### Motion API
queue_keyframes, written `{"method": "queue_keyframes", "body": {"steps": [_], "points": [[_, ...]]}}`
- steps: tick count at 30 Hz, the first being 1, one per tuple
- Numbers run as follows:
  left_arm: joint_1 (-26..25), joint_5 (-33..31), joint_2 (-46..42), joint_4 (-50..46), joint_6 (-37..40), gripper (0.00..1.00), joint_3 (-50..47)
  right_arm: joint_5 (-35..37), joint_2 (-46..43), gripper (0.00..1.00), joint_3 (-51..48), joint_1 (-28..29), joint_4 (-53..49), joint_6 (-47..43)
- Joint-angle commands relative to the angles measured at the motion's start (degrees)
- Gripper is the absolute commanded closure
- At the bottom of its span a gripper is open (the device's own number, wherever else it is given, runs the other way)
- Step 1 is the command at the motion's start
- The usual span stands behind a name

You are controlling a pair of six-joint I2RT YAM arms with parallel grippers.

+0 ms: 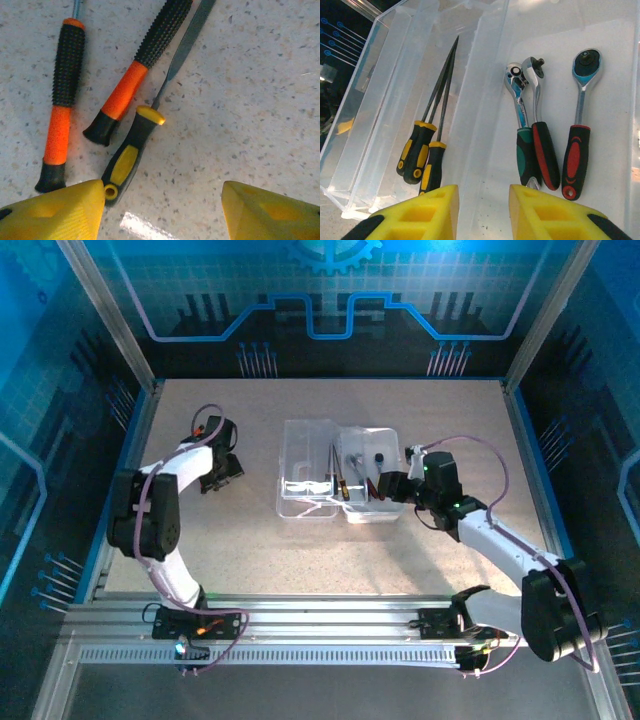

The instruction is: Pack the tool kit

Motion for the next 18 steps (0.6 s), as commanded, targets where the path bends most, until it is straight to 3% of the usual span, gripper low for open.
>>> {"method": "queue_keyframes", "body": {"steps": [1, 18], "points": [[0.7, -1.7, 1.8, -3.8, 2.7, 0.36, 3.3, -1.0, 1.4, 0.67, 0.1, -0.8, 2.9, -0.2], [1.9, 4.5, 7.7, -7.6, 0.9, 0.39, 7.7, -1.1, 0.0, 0.67, -0.6, -2.7, 2.6, 0.2]]}}
